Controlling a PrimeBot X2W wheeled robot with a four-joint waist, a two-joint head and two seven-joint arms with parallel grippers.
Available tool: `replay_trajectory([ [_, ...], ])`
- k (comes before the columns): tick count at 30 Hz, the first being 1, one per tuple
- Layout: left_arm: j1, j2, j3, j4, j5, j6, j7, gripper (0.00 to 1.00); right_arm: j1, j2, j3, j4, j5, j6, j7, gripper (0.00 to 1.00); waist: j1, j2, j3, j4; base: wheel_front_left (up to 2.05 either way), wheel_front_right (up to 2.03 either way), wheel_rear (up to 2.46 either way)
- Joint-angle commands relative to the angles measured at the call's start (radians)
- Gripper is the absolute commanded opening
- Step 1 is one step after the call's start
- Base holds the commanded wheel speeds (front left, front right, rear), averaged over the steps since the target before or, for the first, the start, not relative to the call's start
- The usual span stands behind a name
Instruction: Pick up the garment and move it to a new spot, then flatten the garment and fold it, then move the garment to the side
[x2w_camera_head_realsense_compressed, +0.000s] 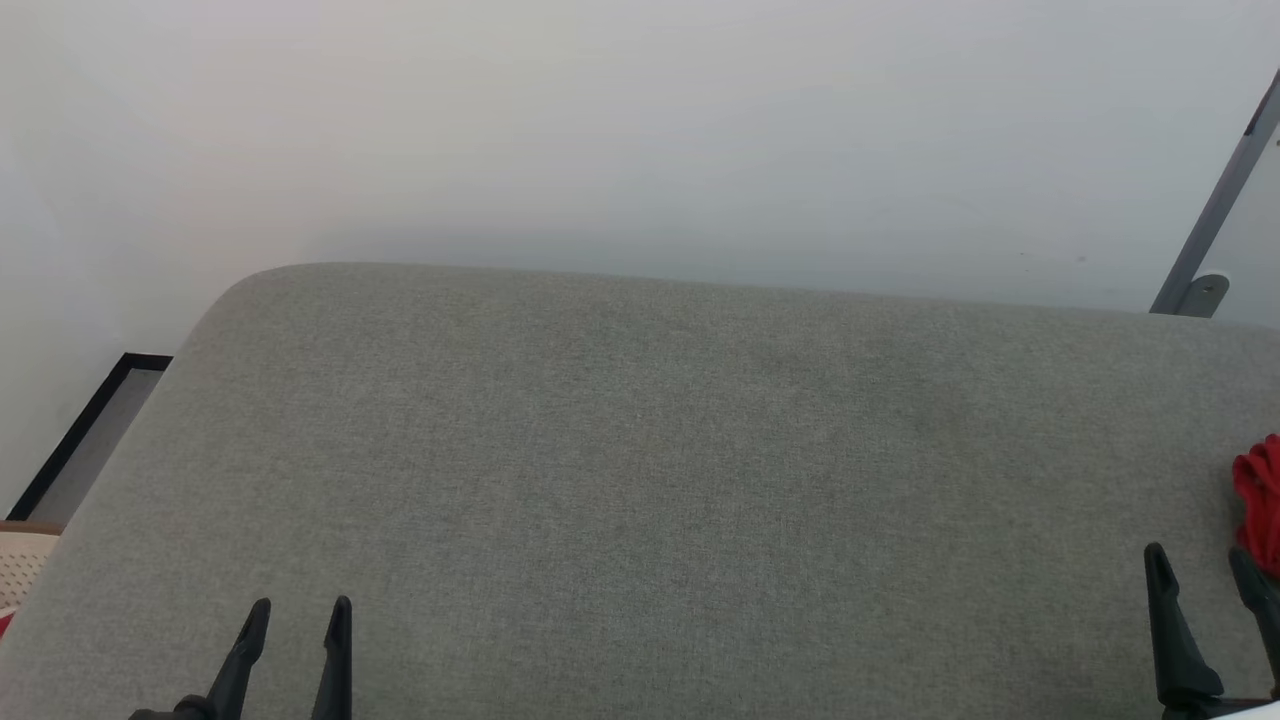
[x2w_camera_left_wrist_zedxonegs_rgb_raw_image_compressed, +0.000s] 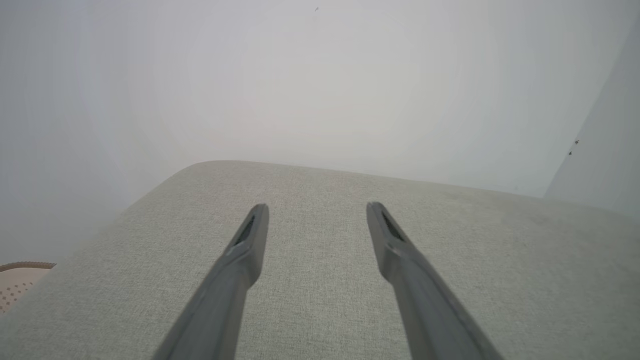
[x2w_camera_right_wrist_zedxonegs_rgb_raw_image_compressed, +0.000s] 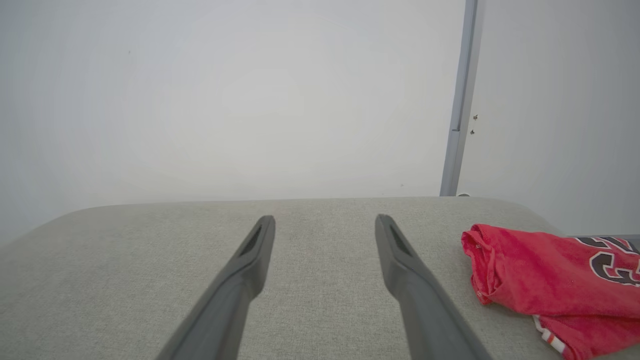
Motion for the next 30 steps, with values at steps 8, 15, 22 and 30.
replay_trajectory([
  [8, 0.002, 0.002, 0.009, 0.01, -0.005, -0.001, -0.007, 1.0, 0.017, 0.013, -0.006, -0.037, 0.0, 0.0, 0.022, 1.0, 0.0, -0.0001, -0.001, -0.002, 0.0, 0.0, 0.0],
  [15, -0.007, -0.007, 0.011, 0.014, -0.007, -0.001, -0.007, 1.0, 0.019, 0.014, -0.005, -0.046, 0.006, 0.0, 0.032, 1.0, 0.0, -0.0001, 0.004, 0.004, 0.0, 0.0, 0.0],
  [22, -0.006, -0.016, 0.015, 0.021, -0.02, -0.001, -0.007, 1.0, 0.013, 0.012, -0.002, -0.05, 0.009, 0.0, 0.032, 1.0, 0.0, -0.0001, 0.005, 0.003, 0.0, 0.0, 0.0],
  [30, -0.003, -0.042, 0.006, 0.078, -0.036, 0.0, 0.01, 0.0, 0.02, 0.046, 0.005, 0.016, 0.034, 0.0, 0.039, 0.0, 0.0, -0.0001, 0.006, 0.002, 0.0, 0.0, 0.0],
])
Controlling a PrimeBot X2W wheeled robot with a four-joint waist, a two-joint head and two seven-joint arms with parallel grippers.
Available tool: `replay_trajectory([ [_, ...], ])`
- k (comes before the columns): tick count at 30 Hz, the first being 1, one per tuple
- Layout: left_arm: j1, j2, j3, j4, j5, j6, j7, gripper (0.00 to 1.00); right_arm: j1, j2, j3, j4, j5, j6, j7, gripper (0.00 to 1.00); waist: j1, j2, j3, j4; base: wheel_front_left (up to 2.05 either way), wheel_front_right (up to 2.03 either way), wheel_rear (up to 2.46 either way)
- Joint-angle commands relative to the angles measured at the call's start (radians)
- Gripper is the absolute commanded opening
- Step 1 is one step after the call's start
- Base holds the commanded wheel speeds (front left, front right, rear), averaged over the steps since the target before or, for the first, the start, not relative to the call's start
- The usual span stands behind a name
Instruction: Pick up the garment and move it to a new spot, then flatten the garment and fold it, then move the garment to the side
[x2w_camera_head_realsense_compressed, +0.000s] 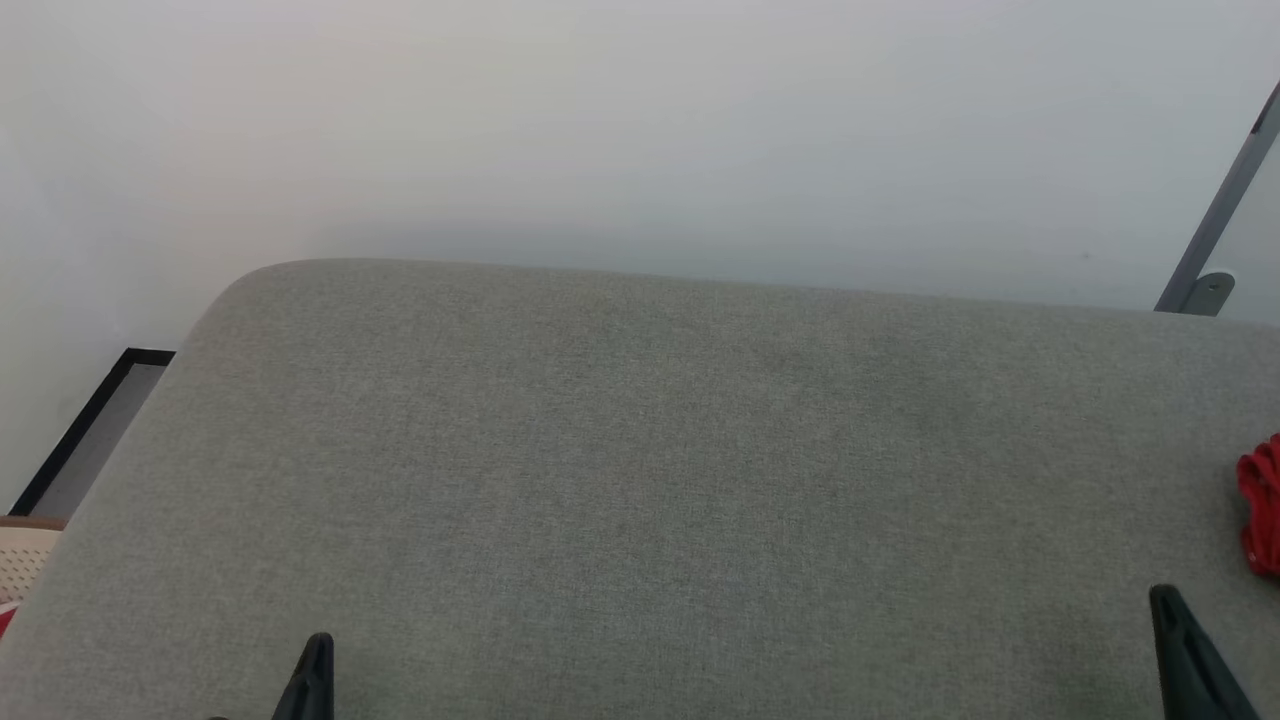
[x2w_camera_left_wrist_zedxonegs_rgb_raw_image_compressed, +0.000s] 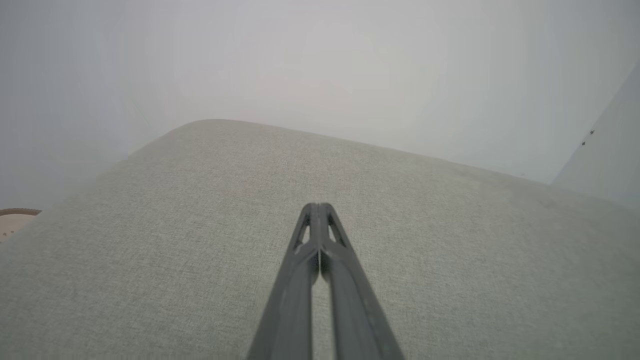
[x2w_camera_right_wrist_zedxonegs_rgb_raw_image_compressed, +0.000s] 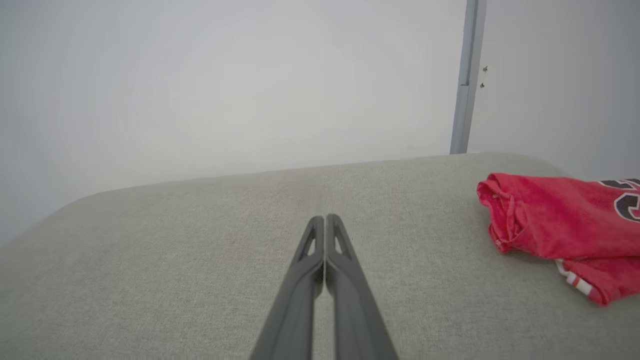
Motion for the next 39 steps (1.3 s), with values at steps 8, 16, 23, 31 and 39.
replay_trajectory([
  [8, -0.04, -0.004, 0.011, 0.003, -0.151, 0.0, 0.038, 0.0, -0.046, 0.007, 0.002, 0.017, 0.139, 0.0, 0.028, 0.0, 0.0, -0.0001, 0.007, -0.008, 0.0, 0.0, 0.0],
  [16, -0.076, -0.012, 0.021, 0.018, -0.283, 0.0, 0.072, 0.0, -0.081, 0.02, 0.008, 0.039, 0.264, 0.0, 0.05, 0.0, 0.0, -0.0001, 0.014, -0.017, 0.0, 0.0, 0.0],
  [23, -0.105, -0.019, 0.028, 0.028, -0.388, 0.0, 0.1, 0.0, -0.11, 0.03, 0.011, 0.058, 0.363, 0.0, 0.067, 0.0, 0.0, -0.0001, 0.02, -0.024, 0.0, 0.0, 0.0],
  [31, -0.134, -0.027, 0.037, 0.037, -0.498, -0.001, 0.13, 0.0, -0.14, 0.041, 0.015, 0.078, 0.468, 0.0, 0.087, 0.0, 0.0, -0.0001, 0.027, -0.032, 0.0, 0.0, 0.0],
  [39, -0.161, -0.035, 0.045, 0.046, -0.599, -0.001, 0.158, 0.0, -0.168, 0.05, 0.019, 0.097, 0.563, 0.0, 0.104, 0.0, 0.0, -0.0001, 0.034, -0.041, 0.0, 0.0, 0.0],
])
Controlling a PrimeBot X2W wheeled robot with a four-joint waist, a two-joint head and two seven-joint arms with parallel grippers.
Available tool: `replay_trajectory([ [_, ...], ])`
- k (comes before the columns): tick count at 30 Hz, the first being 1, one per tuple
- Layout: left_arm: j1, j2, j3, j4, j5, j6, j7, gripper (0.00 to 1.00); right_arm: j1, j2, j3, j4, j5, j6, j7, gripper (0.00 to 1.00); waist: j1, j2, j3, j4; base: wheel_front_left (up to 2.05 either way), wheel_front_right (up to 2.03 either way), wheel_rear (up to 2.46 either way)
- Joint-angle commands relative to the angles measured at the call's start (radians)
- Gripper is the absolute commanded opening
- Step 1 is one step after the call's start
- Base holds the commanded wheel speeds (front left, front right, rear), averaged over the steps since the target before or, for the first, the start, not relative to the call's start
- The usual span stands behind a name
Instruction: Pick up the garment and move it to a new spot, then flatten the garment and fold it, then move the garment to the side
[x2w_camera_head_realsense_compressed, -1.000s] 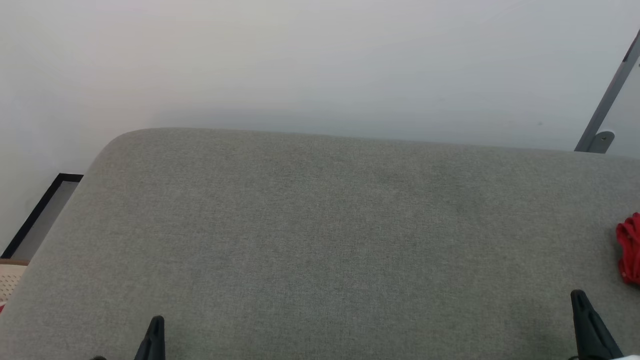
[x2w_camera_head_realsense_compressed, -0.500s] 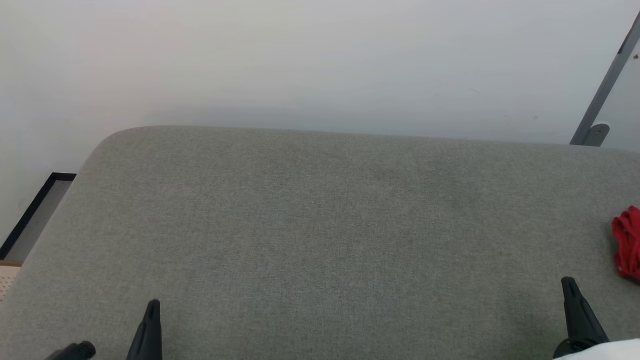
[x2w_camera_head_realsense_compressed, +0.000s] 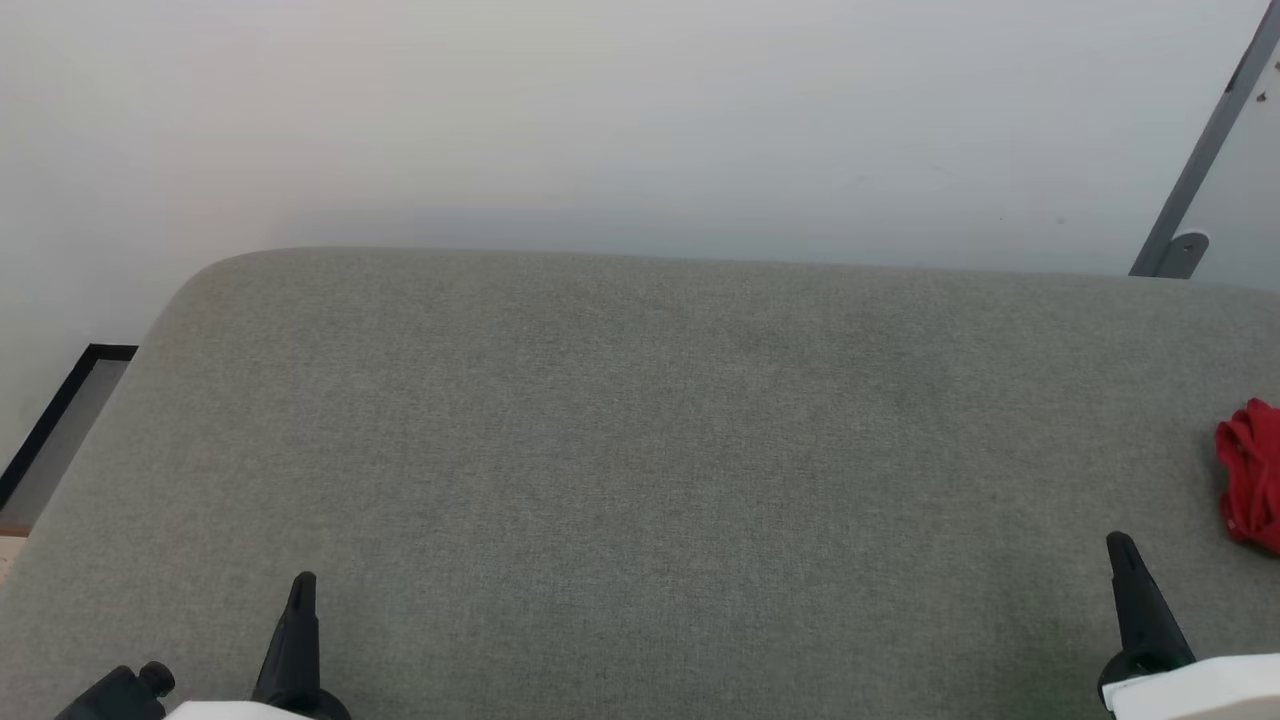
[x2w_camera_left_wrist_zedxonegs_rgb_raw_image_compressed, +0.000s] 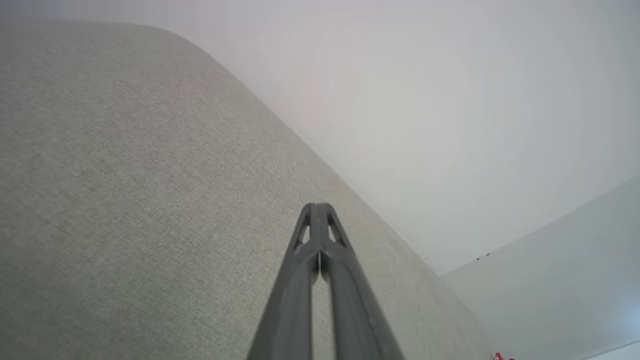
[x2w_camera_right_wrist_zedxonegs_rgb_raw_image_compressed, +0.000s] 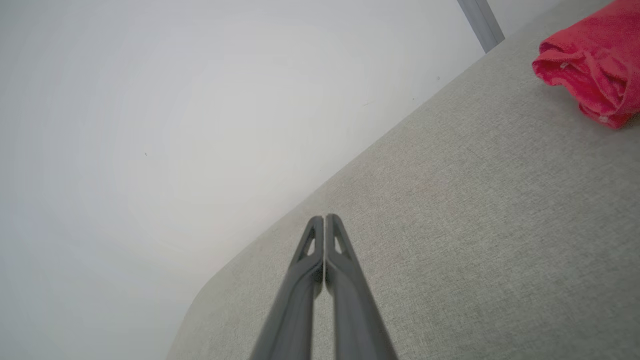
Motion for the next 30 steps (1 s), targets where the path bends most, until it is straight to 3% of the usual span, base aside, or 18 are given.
replay_trajectory([
  [1, -0.032, 0.0, 0.007, -0.007, -0.042, -0.001, 0.011, 0.0, -0.031, 0.0, -0.003, -0.002, 0.037, 0.0, 0.008, 0.0, 0.0, -0.0001, 0.002, -0.002, 0.0, 0.0, 0.0],
  [30, -0.111, -0.024, 0.034, 0.02, -0.332, -0.002, 0.094, 0.0, -0.112, 0.029, 0.008, 0.052, 0.314, 0.0, 0.061, 0.0, 0.0, -0.0001, 0.026, -0.032, 0.0, 0.0, 0.0],
])
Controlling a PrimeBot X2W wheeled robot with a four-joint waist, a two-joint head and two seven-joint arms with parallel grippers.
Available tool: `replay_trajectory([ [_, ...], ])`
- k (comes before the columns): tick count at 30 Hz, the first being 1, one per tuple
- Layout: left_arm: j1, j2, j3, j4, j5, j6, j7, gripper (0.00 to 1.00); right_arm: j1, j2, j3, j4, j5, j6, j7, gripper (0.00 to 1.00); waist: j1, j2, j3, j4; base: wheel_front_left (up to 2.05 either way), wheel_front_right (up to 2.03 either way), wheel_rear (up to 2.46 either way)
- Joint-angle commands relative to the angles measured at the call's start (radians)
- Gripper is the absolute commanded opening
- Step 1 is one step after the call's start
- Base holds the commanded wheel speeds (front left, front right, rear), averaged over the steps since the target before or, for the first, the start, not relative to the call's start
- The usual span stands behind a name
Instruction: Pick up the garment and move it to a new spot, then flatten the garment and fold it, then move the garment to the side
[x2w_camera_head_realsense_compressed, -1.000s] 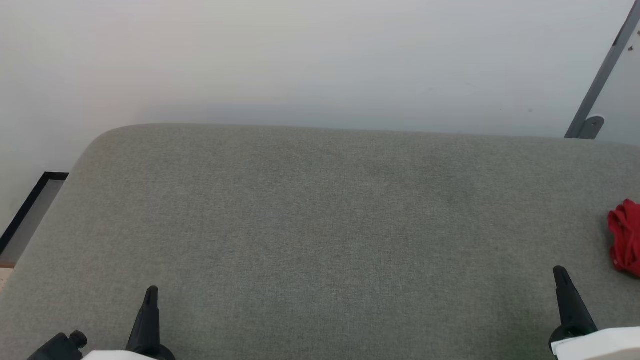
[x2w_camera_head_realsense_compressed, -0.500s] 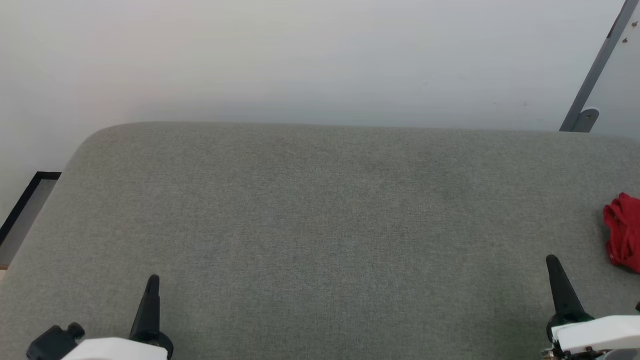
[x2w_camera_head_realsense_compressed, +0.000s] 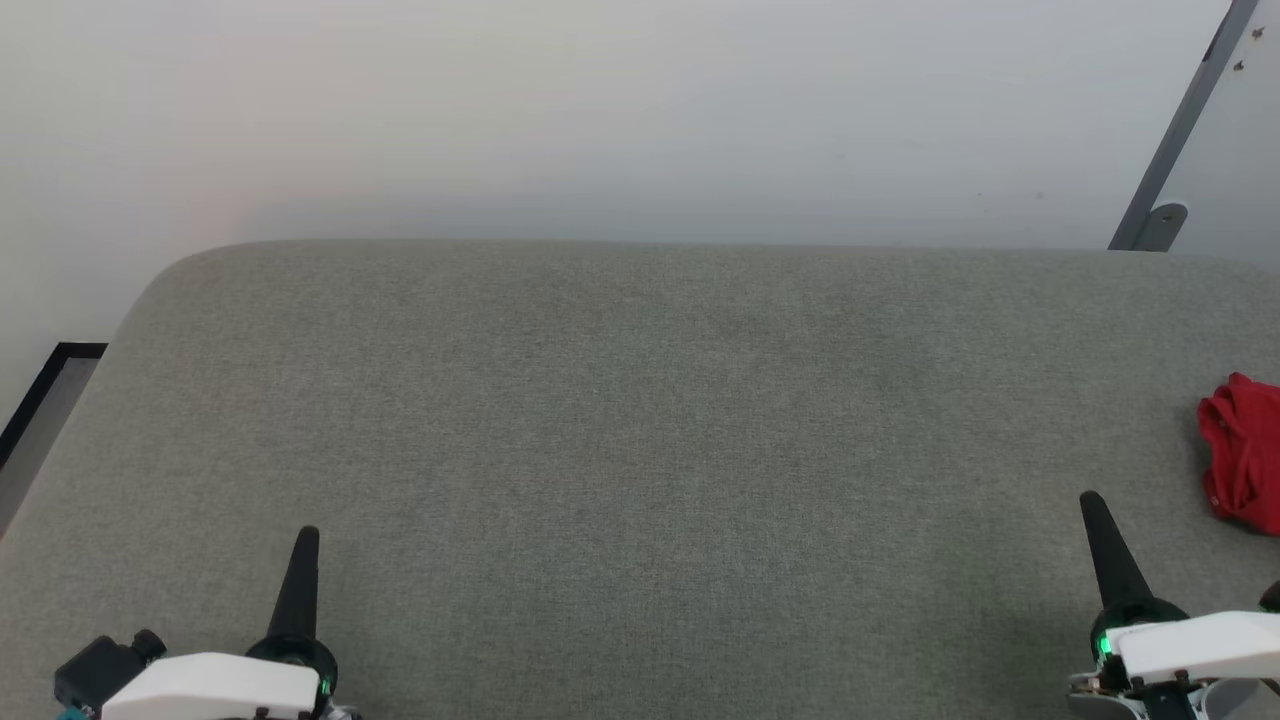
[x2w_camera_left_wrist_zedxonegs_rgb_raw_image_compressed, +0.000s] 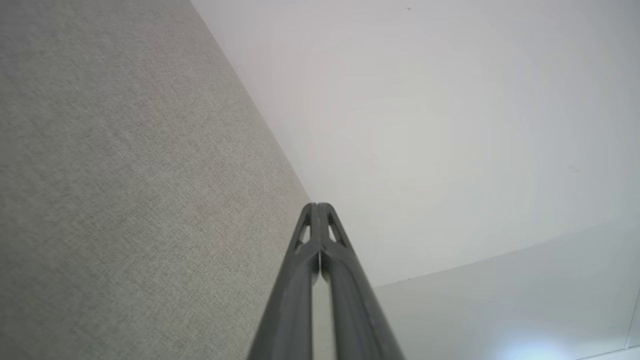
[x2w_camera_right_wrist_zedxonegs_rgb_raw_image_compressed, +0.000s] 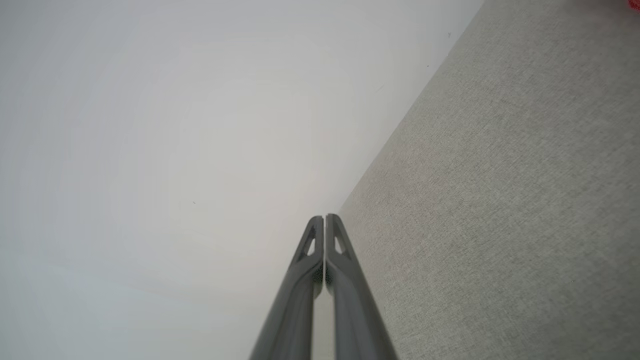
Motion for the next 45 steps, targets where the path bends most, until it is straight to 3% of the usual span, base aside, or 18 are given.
replay_trajectory([
  [1, -0.03, 0.0, 0.006, -0.006, -0.029, -0.002, 0.008, 0.0, -0.026, 0.003, 0.002, -0.002, 0.023, 0.0, 0.007, 0.0, 0.0, 0.0, 0.001, -0.002, 0.0, 0.0, 0.0],
  [45, -0.118, -0.03, 0.04, 0.028, -0.352, -0.003, 0.106, 0.0, -0.115, 0.037, 0.015, 0.061, 0.34, 0.0, 0.066, 0.0, 0.0, 0.0, 0.04, -0.048, 0.0, 0.0, 0.0],
])
